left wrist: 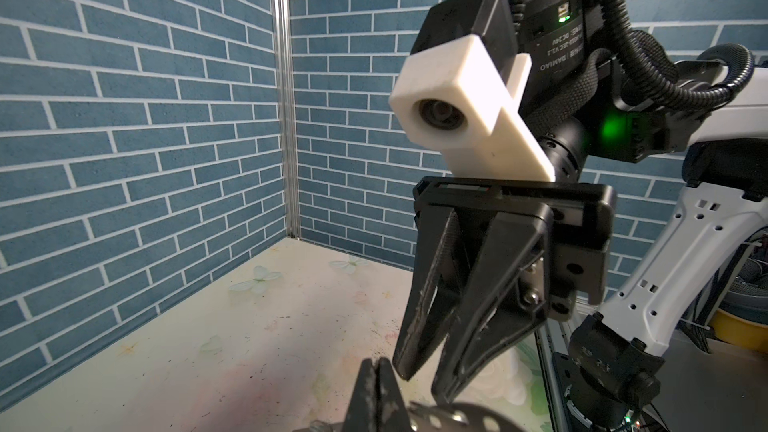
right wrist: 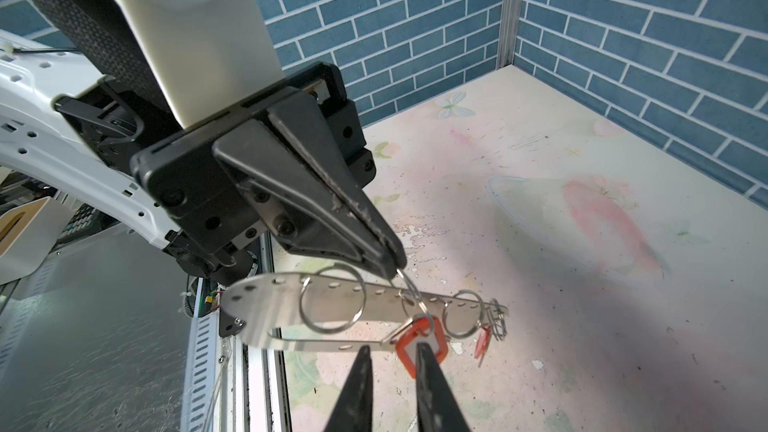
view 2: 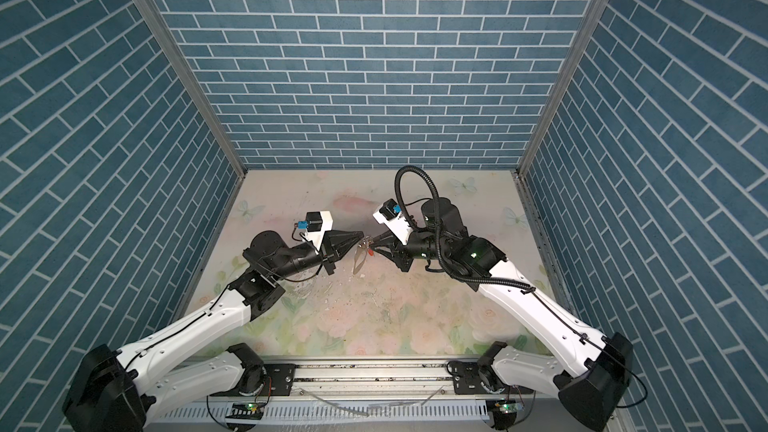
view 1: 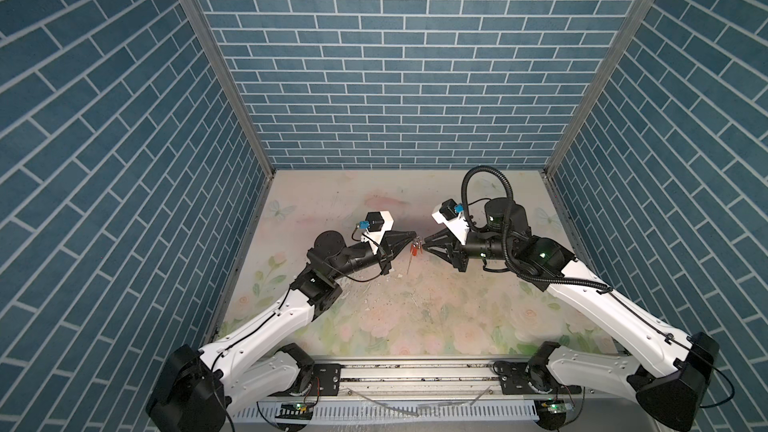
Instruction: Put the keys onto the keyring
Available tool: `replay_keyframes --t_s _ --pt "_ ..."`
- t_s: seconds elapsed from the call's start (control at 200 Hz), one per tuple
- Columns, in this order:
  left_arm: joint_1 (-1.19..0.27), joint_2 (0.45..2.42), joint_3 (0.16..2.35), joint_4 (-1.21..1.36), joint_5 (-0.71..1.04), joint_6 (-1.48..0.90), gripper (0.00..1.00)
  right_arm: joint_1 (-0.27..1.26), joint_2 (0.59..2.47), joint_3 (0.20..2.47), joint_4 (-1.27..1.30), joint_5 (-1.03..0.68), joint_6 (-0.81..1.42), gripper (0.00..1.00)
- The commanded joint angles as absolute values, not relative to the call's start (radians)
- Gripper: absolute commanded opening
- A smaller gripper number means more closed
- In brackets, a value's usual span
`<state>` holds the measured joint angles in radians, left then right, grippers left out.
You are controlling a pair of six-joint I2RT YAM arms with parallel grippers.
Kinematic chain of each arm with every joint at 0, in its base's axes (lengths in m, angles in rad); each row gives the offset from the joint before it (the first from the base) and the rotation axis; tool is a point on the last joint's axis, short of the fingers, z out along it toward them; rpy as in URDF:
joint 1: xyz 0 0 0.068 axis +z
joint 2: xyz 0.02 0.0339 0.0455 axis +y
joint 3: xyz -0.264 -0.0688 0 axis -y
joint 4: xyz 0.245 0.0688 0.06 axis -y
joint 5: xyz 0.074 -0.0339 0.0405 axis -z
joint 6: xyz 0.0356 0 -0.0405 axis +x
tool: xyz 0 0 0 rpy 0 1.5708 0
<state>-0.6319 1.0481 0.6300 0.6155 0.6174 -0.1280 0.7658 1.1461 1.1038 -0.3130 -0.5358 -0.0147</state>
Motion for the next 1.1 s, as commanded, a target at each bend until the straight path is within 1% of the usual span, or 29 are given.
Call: replay_keyframes --t_s 0.0,0.5,0.685,0.905,0.995,1.095 --pt "-0.625 1.053 0.664 0.67 0.653 -0.144 0.0 0.767 1.148 1.085 -0.289 -0.512 0.0 0.21" --pt "-0.624 1.074 0.677 0.679 0.715 -0.163 0.0 0.765 1.187 1.094 -0.244 -0.543 0.0 0.2" --pt "-0.615 1.09 0.666 0.739 0.716 -0.19 0.0 0.767 1.199 1.072 -0.2 -0.585 0.028 0.12" --pt "-0.614 1.1 0.658 0.791 0.701 -0.207 0.0 0.768 1.198 1.027 -0.144 -0.635 0.072 0.07" --pt "-0.613 1.107 0.654 0.807 0.695 -0.213 0.0 0.771 1.2 1.016 -0.122 -0.652 0.085 0.03" --pt "-0.613 1.105 0.644 0.825 0.673 -0.217 0.0 0.777 1.204 1.007 -0.105 -0.666 0.097 0.0"
